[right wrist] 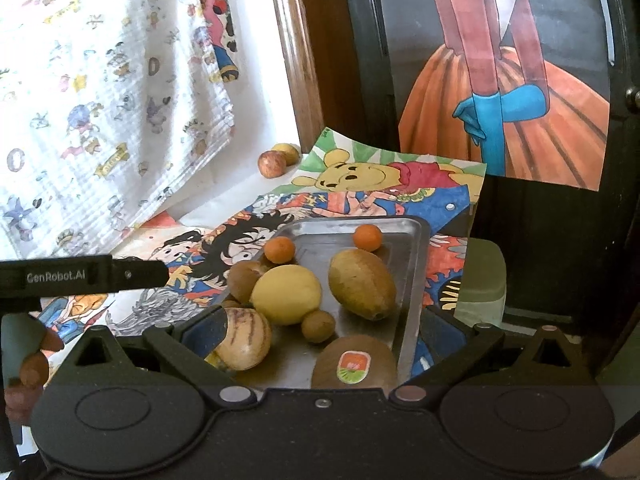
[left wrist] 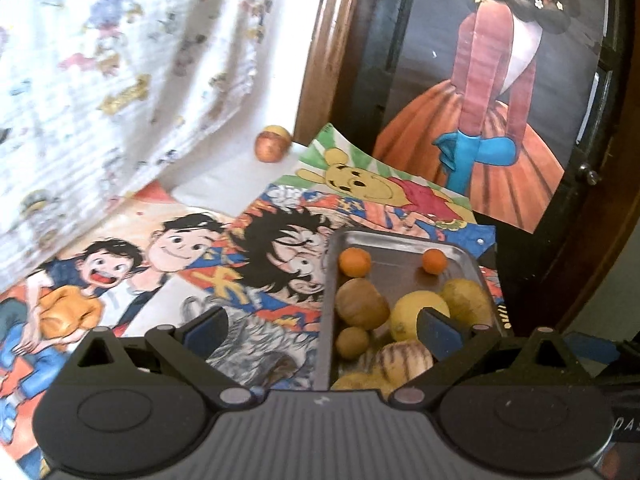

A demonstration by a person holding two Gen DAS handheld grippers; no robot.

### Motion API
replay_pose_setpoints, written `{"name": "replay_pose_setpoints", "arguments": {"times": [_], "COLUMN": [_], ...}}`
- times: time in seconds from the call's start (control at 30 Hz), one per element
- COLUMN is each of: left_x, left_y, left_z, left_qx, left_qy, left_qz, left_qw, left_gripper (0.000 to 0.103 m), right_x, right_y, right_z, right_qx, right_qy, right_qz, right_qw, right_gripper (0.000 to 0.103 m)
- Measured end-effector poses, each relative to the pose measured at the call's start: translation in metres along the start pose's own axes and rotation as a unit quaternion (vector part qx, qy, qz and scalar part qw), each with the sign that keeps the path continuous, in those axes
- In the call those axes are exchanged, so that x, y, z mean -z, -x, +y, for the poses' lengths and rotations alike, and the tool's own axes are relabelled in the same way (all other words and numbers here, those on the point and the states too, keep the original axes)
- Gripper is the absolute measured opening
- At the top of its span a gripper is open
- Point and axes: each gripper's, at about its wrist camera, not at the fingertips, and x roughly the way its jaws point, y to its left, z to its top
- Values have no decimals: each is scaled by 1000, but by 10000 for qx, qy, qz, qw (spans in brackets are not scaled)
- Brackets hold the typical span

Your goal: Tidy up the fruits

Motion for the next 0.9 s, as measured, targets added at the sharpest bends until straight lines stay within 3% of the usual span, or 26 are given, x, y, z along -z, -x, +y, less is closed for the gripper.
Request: {"name": "replay_pose_setpoints", "arguments": {"times": [0.9], "left_x": [80], "left_y": [102], "left_z": [54], "left_qx": [-437], "left_qy": [228], "left_qz": [-734], "left_qw": [9961], "left_gripper": [102], "right_x": [61], "right_y": [83], "right_z": [76], "right_qx": [680], "right_qy": [37], "right_qz": [-406], "right_qw": [9969], "right_gripper": [102]}}
